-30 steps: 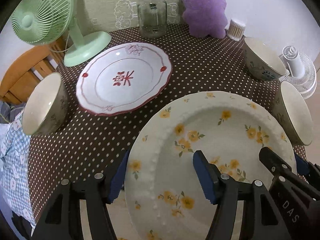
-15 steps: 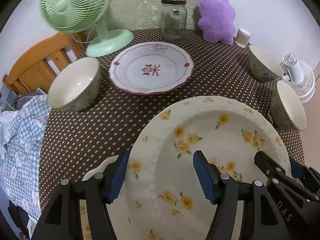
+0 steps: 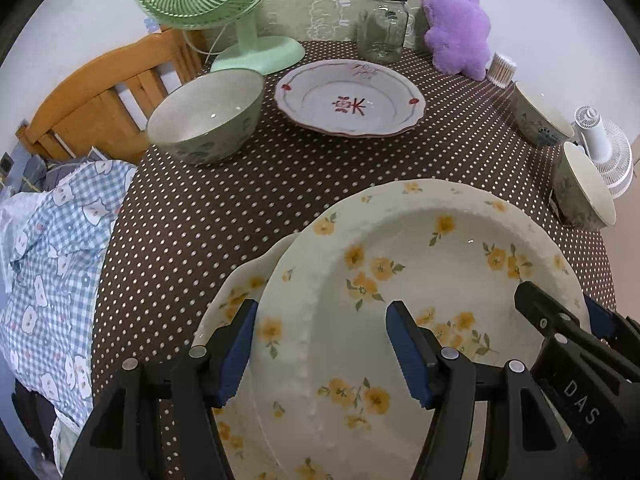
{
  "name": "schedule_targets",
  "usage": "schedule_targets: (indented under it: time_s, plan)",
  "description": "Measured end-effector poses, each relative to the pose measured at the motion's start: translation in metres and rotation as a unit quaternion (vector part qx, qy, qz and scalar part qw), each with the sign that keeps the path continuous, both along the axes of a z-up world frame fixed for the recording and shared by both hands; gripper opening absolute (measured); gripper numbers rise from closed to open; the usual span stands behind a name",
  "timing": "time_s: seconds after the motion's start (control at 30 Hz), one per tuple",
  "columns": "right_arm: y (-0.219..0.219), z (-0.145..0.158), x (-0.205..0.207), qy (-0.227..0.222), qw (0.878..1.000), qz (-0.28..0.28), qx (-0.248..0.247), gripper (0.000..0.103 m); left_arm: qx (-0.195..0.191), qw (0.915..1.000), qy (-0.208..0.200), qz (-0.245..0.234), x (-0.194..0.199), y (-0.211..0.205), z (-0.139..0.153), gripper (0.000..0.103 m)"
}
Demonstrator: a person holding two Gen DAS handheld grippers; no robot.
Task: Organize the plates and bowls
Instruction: 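Lower the held plate onto the other yellow-floral plate with both tools, then open both tools and pull them back from the stacked plates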
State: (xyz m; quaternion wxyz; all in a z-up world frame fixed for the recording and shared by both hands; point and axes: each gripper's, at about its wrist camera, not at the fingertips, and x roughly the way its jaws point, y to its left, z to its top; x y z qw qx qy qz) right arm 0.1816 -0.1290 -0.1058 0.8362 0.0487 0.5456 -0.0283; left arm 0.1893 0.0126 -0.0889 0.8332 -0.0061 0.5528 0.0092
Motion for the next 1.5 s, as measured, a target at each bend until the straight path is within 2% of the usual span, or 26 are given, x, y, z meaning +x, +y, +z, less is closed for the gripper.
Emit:
schedule_targets:
  time_s: [0.47, 0.83, 1.1, 1.47, 1.5]
  plan:
    - [0.028, -0.008, -0.023, 0.011, 1.000, 0.002, -0.020, 0.057, -0.007, 0.9995, 0.032, -0.004, -0.027, 0.026, -0.021, 0.066]
    - [0.030, -0.028, -0.029, 0.042, 0.999, -0.001, -0.019, 0.057, 0.010, 0.9992, 0.033, -0.019, -0.031, 0.025, -0.033, 0.066]
    - [0.025, -0.037, -0.030, 0.046, 0.999, -0.001, -0.012, 0.057, 0.028, 0.9991, 0.023, -0.021, -0.031, 0.019, -0.036, 0.067]
    - [0.024, -0.028, -0.032, 0.049, 0.998, 0.025, -0.014, 0.057, 0.033, 0.9990, 0.023, -0.017, -0.031, 0.018, -0.035, 0.068]
    - [0.022, -0.026, -0.033, 0.049, 0.998, 0.023, -0.015, 0.057, 0.041, 0.9988, 0.021, -0.016, -0.031, 0.017, -0.035, 0.071]
